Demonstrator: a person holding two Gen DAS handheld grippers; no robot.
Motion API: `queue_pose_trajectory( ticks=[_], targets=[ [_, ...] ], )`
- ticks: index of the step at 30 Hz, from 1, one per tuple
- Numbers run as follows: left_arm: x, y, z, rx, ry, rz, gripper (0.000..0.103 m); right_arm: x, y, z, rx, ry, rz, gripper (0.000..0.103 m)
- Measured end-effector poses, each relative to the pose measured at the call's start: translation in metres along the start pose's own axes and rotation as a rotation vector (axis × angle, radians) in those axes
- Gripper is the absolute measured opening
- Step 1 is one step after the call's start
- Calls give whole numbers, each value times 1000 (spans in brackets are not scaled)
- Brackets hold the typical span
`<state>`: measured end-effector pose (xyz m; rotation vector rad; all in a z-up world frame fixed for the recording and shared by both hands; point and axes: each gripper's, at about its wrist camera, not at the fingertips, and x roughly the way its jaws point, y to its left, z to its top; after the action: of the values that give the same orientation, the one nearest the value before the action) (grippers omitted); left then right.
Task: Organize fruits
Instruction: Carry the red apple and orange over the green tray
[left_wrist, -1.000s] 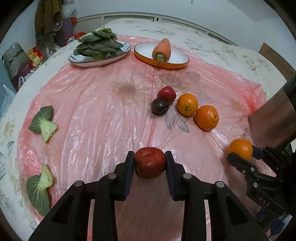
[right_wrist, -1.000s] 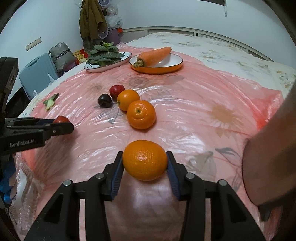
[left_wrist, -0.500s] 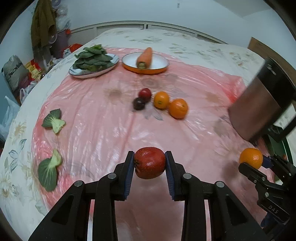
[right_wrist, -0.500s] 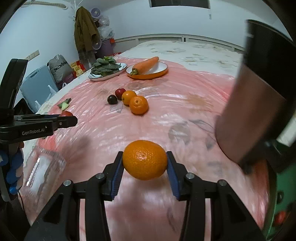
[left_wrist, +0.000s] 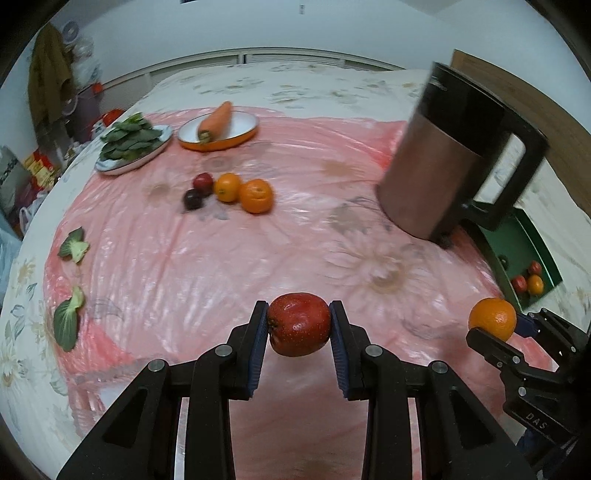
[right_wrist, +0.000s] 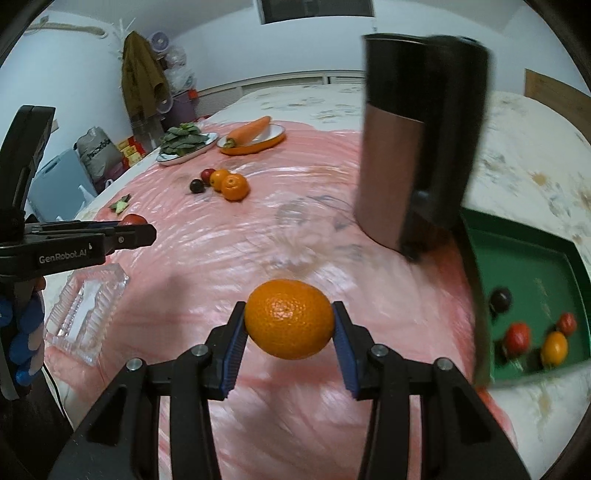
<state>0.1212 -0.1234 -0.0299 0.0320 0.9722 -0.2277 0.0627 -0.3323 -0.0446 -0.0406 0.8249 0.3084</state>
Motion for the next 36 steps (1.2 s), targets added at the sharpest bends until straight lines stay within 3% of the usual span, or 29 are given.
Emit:
queue_pose_trajectory(
  ticks=[15, 36],
  targets=[
    [-2, -97, -5, 138, 9, -88, 28, -51, -92, -40, 154, -48, -148, 54],
    [30, -246, 23, 321, 7, -264, 28, -85, -225, -57, 319, -120, -336, 54]
  ],
)
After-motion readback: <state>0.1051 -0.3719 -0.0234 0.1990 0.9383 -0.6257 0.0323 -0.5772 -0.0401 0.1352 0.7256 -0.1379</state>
